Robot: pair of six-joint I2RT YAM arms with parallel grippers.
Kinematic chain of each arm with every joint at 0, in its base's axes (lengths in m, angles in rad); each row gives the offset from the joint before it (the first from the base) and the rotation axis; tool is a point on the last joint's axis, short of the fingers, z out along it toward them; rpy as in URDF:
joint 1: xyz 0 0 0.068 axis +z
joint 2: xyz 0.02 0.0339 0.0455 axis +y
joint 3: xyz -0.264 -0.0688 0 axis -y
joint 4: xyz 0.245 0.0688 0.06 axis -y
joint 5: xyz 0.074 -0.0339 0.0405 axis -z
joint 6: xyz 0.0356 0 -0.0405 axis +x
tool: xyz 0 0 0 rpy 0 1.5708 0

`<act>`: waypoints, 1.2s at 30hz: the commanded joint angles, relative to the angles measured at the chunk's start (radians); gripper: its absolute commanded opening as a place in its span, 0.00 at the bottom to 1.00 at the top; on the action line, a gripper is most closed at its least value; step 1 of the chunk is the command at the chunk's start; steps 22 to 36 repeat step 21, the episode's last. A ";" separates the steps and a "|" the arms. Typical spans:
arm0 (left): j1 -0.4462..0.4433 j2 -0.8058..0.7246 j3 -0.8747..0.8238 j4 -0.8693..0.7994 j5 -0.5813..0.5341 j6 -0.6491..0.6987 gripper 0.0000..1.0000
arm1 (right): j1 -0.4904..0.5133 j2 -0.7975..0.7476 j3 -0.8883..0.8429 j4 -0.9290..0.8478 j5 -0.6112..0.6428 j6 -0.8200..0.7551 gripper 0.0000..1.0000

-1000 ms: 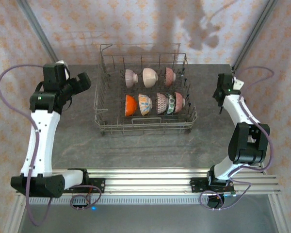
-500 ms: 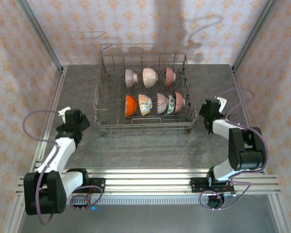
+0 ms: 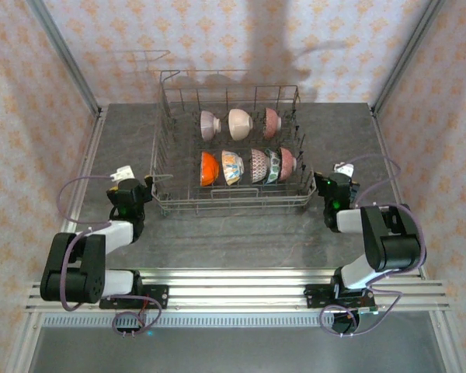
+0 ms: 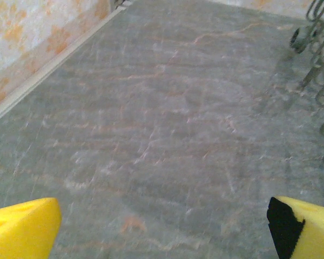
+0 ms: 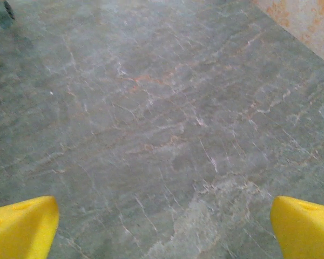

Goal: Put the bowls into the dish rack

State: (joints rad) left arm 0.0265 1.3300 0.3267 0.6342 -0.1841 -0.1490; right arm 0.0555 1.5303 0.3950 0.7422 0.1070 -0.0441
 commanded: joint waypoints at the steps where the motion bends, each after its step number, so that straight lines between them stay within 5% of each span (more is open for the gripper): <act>1: -0.001 0.068 -0.003 0.246 -0.009 0.079 1.00 | -0.009 -0.006 0.022 0.038 -0.020 -0.007 1.00; 7: -0.006 0.206 -0.053 0.482 0.015 0.099 1.00 | -0.013 -0.003 0.022 0.045 -0.027 -0.007 1.00; 21: -0.024 0.195 0.025 0.312 0.000 0.114 0.99 | -0.018 -0.004 0.020 0.043 -0.038 -0.005 1.00; 36: -0.024 0.195 0.025 0.312 0.000 0.114 0.99 | -0.018 -0.004 0.020 0.043 -0.038 -0.005 1.00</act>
